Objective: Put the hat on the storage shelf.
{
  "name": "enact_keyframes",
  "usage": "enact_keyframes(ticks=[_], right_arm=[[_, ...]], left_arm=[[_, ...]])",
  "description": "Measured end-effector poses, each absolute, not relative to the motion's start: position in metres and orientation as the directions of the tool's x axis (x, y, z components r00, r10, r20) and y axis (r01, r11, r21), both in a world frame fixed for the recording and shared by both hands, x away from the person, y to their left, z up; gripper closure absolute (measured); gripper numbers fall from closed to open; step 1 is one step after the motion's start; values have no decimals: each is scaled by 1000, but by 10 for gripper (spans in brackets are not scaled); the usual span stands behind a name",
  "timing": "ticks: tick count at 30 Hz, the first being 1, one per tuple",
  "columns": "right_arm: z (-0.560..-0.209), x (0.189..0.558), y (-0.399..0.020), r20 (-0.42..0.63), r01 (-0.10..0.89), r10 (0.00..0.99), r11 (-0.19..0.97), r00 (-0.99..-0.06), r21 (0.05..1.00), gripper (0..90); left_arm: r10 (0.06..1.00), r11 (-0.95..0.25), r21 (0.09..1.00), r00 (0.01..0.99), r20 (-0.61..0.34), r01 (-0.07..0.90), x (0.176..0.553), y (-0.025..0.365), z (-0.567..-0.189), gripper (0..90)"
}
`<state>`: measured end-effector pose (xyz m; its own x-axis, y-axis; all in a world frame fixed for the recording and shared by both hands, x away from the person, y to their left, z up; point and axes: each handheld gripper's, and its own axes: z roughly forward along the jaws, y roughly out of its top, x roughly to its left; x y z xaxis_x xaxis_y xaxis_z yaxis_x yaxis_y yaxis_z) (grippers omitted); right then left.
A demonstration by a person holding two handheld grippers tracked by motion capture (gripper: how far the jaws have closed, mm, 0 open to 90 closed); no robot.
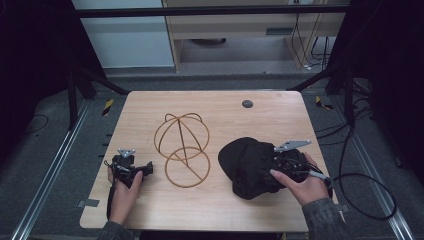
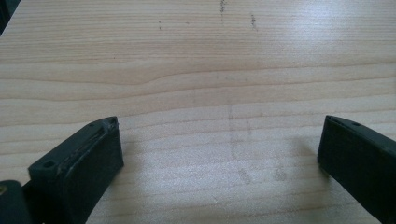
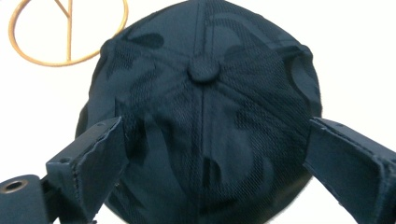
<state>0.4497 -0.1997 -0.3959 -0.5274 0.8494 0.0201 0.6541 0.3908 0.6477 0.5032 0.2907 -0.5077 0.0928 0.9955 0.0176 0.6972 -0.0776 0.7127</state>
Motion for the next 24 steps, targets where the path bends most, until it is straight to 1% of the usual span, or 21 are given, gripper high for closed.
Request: enact_keyframes(ticks=[1,8,24], right_arm=[[-397,451,-196,21,651,842,400,-539,645,63],[-398,456,-193,30,665,842,403,-538,630,62],[-407,467,-190,45,688,836,418,-547,594,153]], left_arm=[[995,-79,713,94,18,697,503,290,-508,0],[995,-80,713,96,17,697,503,290,-508,0],[994,-85,713,104,18,696,503,289,-508,0]])
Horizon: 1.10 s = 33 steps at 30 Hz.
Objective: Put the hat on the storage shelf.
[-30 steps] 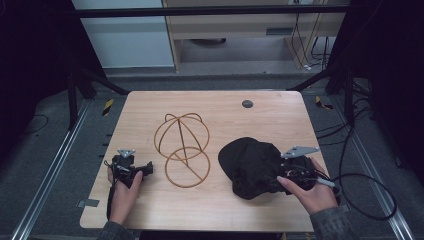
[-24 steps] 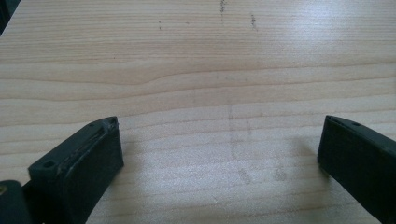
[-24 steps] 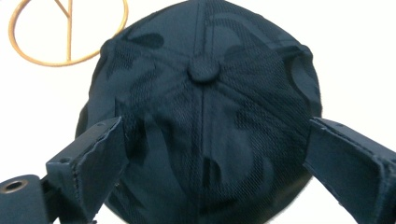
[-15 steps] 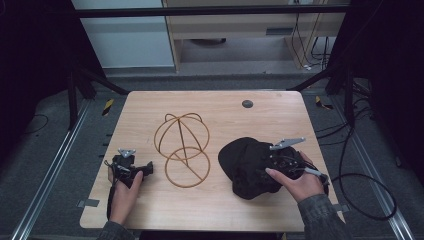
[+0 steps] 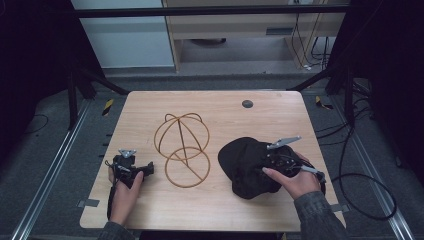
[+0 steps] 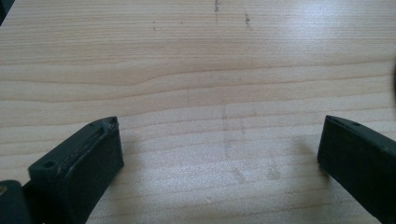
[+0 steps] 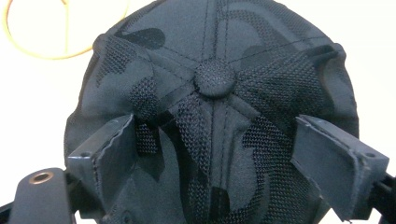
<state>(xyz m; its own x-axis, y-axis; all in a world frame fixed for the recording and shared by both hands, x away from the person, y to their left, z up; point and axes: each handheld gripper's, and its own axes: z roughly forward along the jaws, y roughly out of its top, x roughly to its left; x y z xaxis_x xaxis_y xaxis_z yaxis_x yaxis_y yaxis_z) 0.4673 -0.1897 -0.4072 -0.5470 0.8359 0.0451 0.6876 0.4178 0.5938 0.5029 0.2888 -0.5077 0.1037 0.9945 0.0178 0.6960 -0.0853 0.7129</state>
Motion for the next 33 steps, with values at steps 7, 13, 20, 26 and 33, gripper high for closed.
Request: enact_keyframes(ticks=[7,13,20,26,33], right_arm=[[-410,475,-187,58,700,826,435,-561,566,237],[-412,478,-188,86,708,816,437,-572,555,427],[-412,479,-190,107,698,794,451,-598,556,765],[-406,480,-189,106,688,795,441,-598,577,850],[-391,480,-198,159,685,778,412,-608,601,858]], left_arm=[[994,-86,713,105,17,696,503,288,-508,0],[994,-89,714,108,18,695,503,288,-508,0],[994,-89,713,110,17,695,503,287,-508,0],[993,-92,712,113,18,696,503,287,-508,0],[993,-94,712,117,18,696,503,287,-508,0]])
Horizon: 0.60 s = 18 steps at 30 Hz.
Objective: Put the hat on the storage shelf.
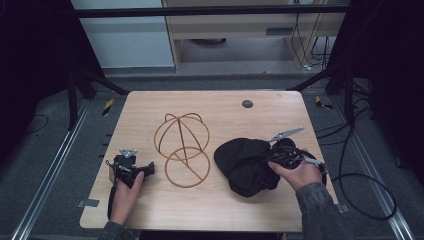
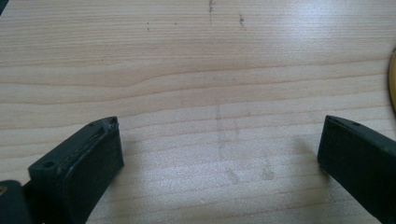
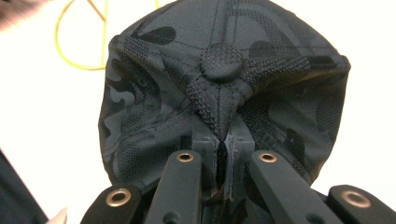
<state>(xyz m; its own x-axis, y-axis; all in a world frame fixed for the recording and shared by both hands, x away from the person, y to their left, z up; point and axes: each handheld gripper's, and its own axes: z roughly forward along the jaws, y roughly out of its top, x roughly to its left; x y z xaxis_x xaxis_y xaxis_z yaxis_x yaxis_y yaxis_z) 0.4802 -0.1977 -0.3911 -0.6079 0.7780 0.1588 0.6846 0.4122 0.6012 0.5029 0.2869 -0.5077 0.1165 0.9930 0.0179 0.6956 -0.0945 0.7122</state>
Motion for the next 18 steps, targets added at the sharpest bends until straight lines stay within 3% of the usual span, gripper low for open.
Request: enact_keyframes(ticks=[9,18], right_arm=[[-366,468,-216,166,669,783,377,-599,640,858],[-327,449,-242,191,626,808,257,-557,737,859]], left_arm=[[993,-96,712,119,18,695,503,287,-508,0],[993,-97,712,119,18,695,503,286,-508,0]])
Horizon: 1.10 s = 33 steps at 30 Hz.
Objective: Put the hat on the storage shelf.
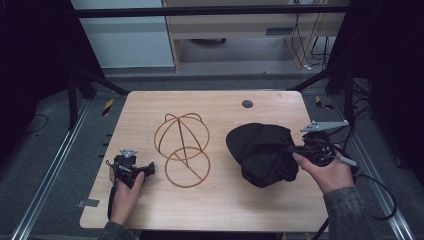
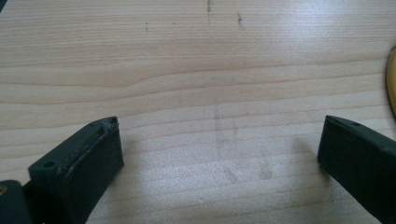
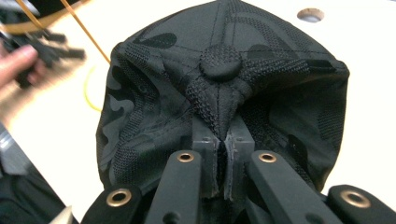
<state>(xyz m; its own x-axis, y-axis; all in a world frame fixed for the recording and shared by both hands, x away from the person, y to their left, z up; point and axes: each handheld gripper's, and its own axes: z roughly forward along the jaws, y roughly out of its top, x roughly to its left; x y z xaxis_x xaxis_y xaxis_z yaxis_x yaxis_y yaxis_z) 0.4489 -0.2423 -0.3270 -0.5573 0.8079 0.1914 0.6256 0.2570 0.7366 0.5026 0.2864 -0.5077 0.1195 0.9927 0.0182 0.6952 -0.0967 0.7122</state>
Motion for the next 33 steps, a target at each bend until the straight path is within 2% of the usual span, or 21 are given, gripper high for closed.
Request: enact_keyframes(ticks=[4,13,25,33], right_arm=[[-317,446,-241,211,605,795,231,-568,762,860],[-283,449,-228,138,519,813,221,-566,826,861],[-241,455,-207,73,454,807,252,-585,854,862],[-219,457,-188,94,405,779,215,-620,888,862]], left_arm=[[993,-97,712,119,18,695,503,286,-508,0],[993,-97,712,120,18,695,503,286,-508,0],[993,-93,714,117,16,694,503,286,-508,0],[993,-94,714,118,16,694,503,286,-508,0]])
